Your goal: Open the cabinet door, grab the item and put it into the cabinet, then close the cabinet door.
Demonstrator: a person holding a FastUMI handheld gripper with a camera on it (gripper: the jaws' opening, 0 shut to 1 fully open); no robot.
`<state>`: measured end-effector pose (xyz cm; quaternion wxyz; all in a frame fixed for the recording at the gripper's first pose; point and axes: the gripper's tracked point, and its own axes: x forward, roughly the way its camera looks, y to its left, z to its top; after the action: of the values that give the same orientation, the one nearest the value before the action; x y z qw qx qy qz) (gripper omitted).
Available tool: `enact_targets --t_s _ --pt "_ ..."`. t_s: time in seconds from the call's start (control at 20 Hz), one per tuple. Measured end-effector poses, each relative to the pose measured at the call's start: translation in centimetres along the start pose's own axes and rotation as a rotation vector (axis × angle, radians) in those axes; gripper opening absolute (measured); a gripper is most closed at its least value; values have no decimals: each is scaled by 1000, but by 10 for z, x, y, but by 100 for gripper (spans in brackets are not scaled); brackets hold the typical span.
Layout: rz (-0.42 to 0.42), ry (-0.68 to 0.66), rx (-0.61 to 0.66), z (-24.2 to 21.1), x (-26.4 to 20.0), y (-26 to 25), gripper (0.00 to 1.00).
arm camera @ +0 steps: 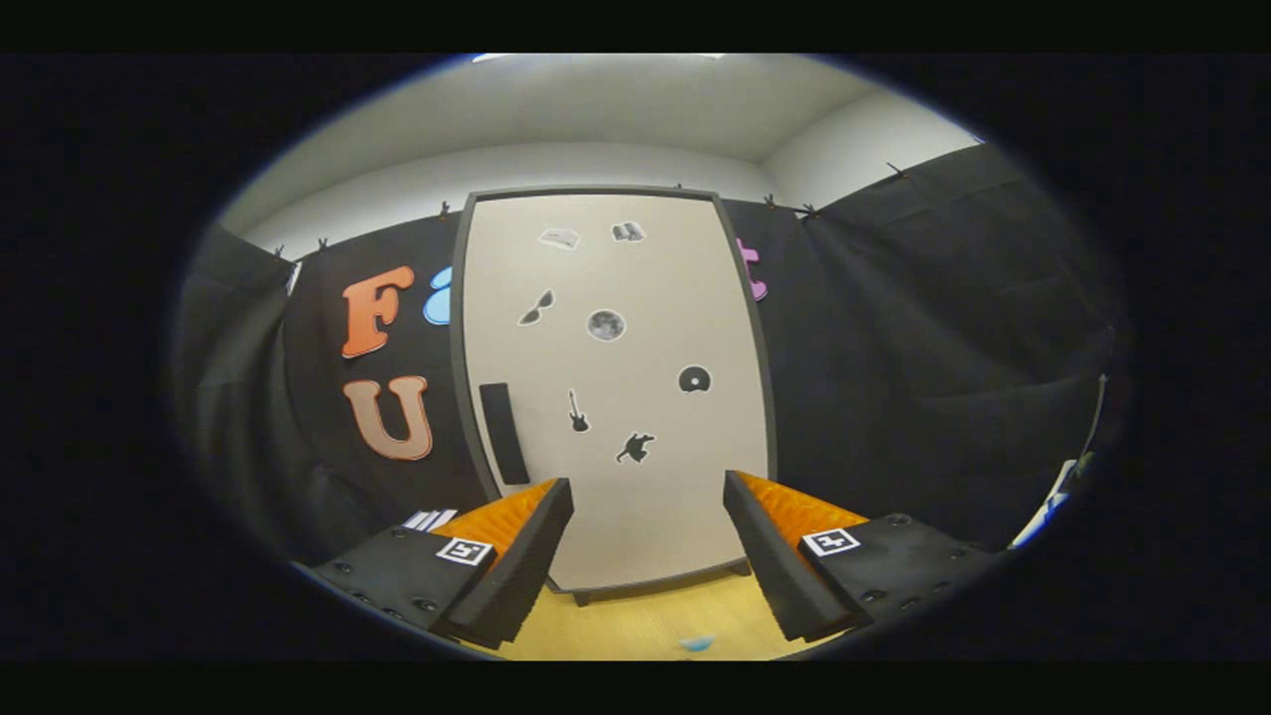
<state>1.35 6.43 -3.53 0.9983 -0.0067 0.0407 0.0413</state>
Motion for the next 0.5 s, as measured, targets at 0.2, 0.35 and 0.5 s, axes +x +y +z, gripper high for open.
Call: enact_targets --t_s 0.2,0.35,0.5 --pt "80 36 -41 -7 29 45 98" --pt "134 63 -50 -13 55 76 98" --pt "156 84 -69 -17 83 97 98"
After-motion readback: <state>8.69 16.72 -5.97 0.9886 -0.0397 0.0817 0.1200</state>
